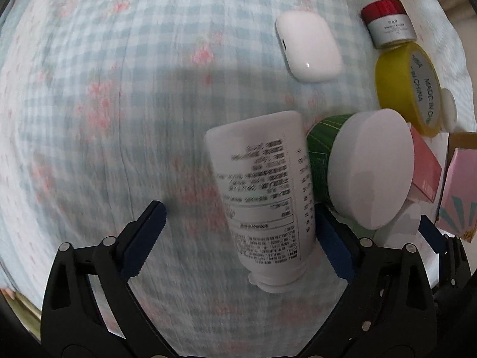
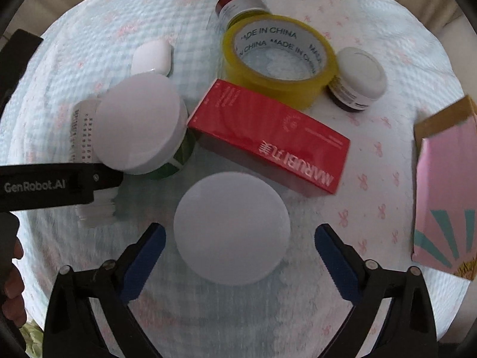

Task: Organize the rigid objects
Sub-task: 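Grasp the white pill bottle with the left tool while the right tool grasps the white round jar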

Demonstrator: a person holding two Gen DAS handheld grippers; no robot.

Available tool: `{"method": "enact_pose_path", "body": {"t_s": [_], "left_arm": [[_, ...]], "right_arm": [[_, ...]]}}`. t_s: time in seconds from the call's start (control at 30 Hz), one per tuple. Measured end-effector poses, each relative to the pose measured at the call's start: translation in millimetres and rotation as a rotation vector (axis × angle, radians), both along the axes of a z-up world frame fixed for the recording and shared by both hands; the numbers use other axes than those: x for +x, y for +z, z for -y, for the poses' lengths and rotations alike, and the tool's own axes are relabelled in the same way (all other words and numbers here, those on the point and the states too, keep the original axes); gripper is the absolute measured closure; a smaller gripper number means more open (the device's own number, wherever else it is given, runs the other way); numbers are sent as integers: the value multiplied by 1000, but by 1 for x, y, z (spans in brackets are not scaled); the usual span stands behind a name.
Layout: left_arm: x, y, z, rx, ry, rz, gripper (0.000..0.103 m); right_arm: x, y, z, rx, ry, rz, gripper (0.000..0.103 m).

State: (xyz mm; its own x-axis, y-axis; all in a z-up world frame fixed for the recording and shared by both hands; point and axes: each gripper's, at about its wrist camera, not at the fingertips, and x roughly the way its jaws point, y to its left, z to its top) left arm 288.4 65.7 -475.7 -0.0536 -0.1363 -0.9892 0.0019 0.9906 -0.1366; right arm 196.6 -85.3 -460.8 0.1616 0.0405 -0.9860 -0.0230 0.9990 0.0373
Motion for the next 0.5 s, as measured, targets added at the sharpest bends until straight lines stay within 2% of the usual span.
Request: {"method": "enact_pose_path", "body": {"t_s": [0.2,0.33,0.5], "left_arm": [[26,10,4,22,-13,22,19],[43,18,-16,-42,95,-9,22],[64,5,-39,-94,160,-85,24]], "right_arm": [[7,-13,1,-18,0,-31,9],[13,-18,1,-21,0,-38,9],[12,-20,0,-29,-4,-41,9]]}}
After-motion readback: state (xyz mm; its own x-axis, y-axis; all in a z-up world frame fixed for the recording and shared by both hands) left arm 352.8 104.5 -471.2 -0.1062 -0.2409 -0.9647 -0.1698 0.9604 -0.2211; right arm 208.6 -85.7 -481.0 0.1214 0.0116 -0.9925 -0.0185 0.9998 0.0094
